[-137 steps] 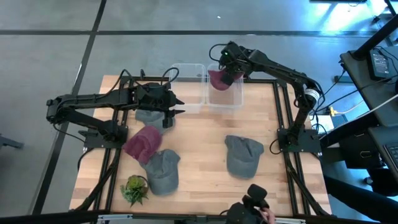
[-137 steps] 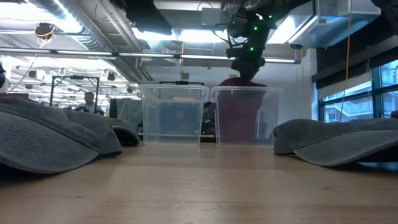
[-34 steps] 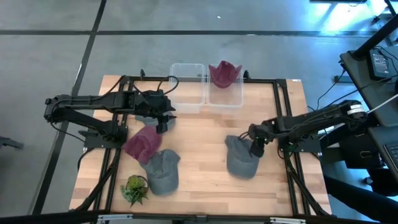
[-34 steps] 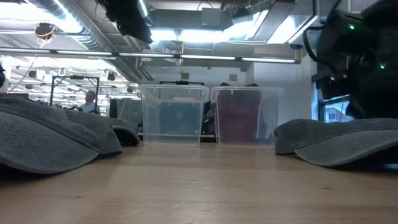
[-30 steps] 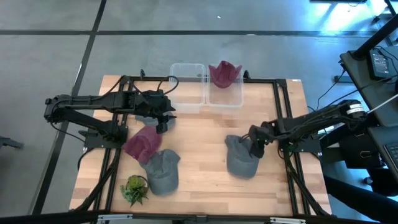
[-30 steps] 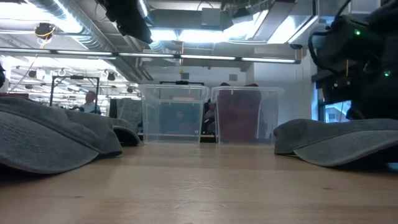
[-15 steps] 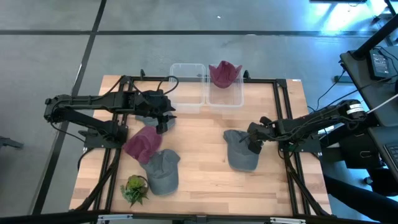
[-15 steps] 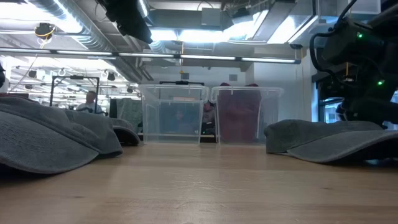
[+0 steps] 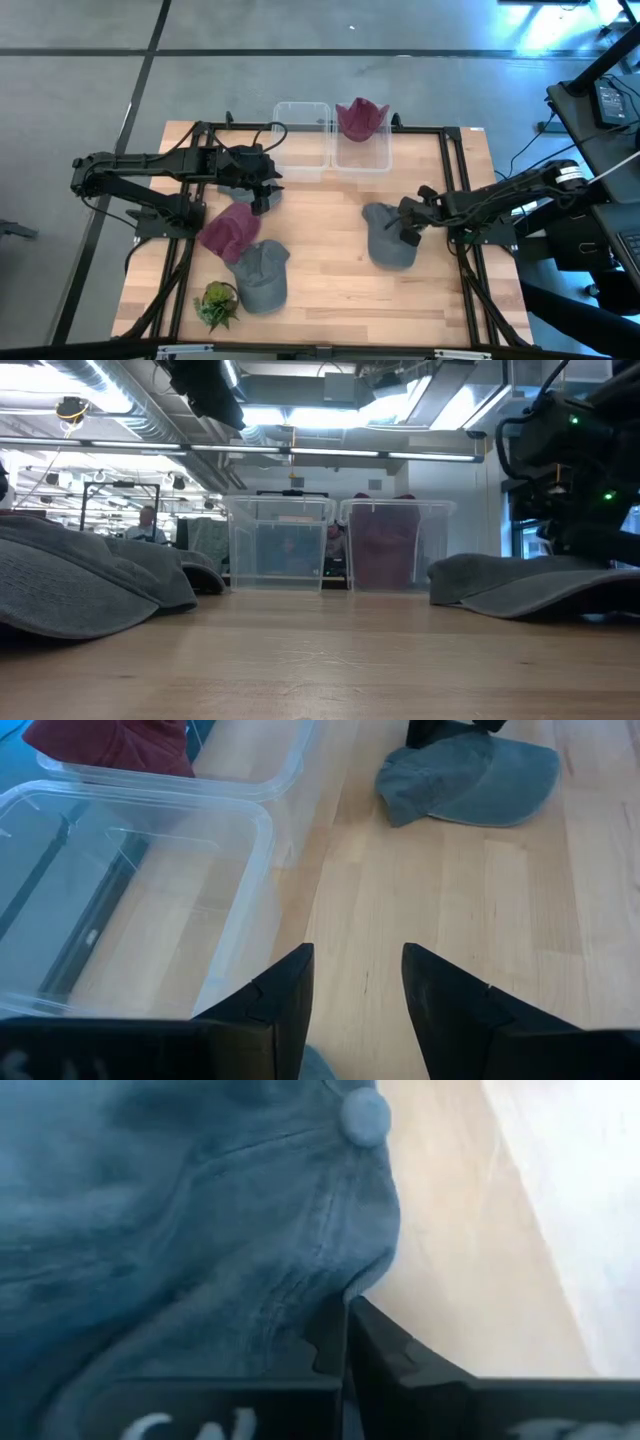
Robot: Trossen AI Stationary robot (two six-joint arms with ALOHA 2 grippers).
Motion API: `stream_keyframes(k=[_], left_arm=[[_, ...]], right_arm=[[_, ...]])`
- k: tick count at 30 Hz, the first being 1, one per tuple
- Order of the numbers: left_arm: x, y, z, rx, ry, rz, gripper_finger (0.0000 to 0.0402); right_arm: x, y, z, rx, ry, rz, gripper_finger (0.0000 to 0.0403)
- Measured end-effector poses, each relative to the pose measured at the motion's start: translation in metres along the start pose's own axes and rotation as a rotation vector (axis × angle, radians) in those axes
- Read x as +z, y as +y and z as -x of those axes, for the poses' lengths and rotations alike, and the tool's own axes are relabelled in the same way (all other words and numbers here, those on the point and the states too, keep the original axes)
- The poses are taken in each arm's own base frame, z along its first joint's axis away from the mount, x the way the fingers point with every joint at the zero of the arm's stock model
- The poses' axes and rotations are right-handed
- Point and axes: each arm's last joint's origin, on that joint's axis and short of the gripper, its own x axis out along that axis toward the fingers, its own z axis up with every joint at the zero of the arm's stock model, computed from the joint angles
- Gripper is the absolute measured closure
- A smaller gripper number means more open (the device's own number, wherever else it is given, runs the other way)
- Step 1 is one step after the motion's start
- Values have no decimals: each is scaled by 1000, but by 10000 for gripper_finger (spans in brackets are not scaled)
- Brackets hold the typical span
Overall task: Pick & Place hat
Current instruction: Put the bottom right gray cap into the left transparent bin
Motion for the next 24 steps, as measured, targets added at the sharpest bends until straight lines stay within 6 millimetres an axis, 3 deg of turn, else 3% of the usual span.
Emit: stream_keyframes(k=[13, 24], left_arm=[[0, 0, 0, 0, 0, 2, 252], [22, -3, -11, -22, -186, 146, 250]], right_arm=[[35, 14, 31, -79, -212, 136, 401], [95, 26, 92, -144, -512, 299, 402]])
